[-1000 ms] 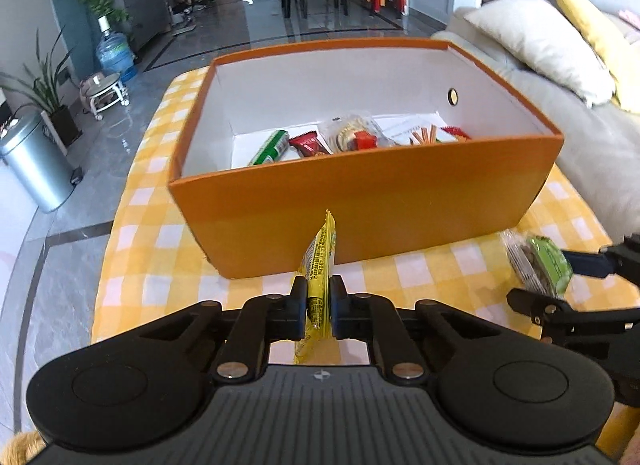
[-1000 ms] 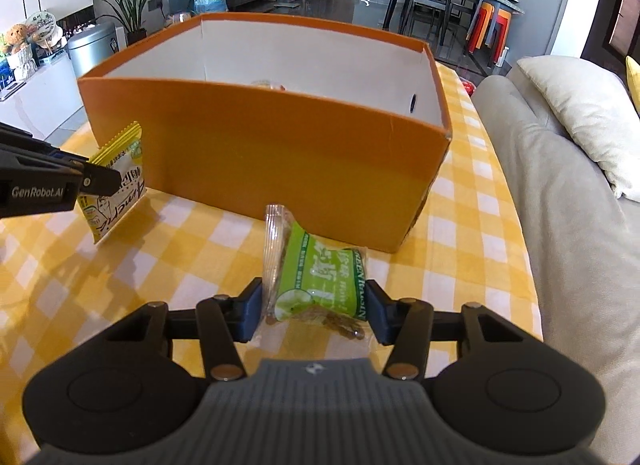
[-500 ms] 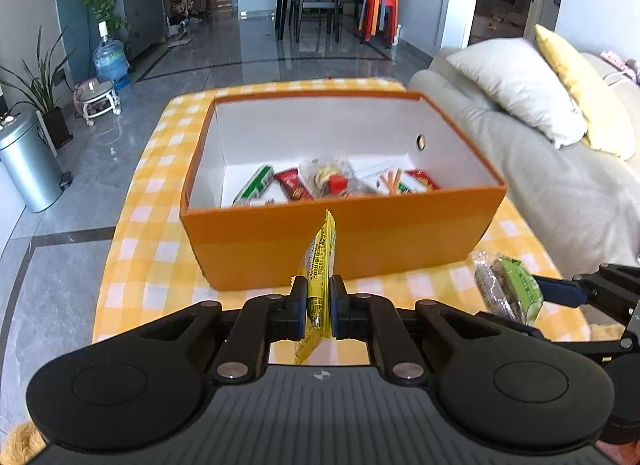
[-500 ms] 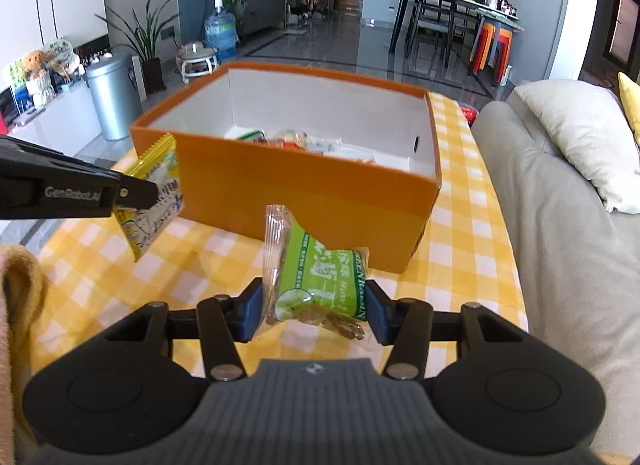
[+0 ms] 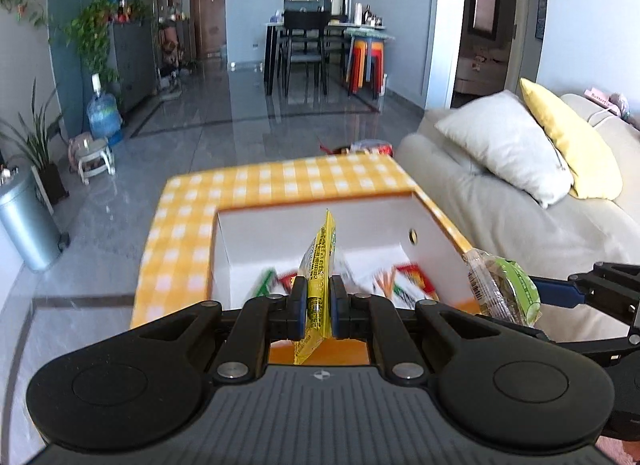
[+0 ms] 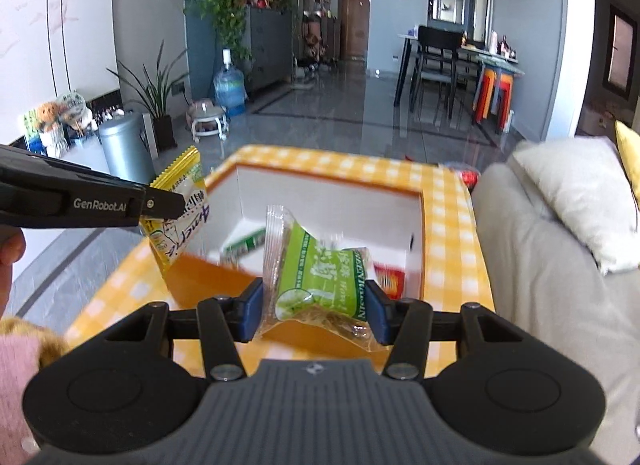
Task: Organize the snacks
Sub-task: 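Carry the yellow bag with the left tool while the right tool carries the green pack over the box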
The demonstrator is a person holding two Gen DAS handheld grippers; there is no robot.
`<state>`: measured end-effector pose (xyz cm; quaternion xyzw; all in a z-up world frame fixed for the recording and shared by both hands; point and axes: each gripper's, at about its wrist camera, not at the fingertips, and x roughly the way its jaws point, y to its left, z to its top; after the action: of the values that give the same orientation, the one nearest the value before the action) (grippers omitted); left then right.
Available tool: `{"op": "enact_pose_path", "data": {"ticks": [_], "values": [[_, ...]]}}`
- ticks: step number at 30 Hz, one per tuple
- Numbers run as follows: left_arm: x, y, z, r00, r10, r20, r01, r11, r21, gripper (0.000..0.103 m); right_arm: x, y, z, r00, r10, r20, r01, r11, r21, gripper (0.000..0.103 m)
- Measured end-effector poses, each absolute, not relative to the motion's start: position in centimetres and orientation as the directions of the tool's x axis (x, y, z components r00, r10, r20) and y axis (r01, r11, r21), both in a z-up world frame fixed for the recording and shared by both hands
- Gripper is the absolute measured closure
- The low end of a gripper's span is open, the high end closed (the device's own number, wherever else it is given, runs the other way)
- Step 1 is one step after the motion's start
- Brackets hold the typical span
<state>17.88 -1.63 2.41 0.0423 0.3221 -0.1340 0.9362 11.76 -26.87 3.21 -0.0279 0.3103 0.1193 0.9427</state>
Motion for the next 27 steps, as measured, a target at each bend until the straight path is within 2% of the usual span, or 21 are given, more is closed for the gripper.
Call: {"op": "enact_pose_path", "data": {"ticks": [6,12,27], "values": [[20.9,-1.8,3.6,0.767,-0.225,-0.601,0.293,0.956,0.017,0.092,15.3,-25.8,5.5,0.792,0.224,-0.567,-0.271,0.962,0.001,0.053],[23.3,-2.0,3.0,0.749,-0.21,-0.629,0.306,0.951,0.047,0.092,18.8,-24.7,6.0,0.794,0.203,-0.573,-0.274,0.961,-0.039,0.053],[29.5,-2.4,-1.6,0.655,-0.201,-0.728,0.334,0.942,0.041,0.092,28.6,-23.2,1.0,0.66,0.254,-0.707,-0.33,0.943,0.03,0.053]]}}
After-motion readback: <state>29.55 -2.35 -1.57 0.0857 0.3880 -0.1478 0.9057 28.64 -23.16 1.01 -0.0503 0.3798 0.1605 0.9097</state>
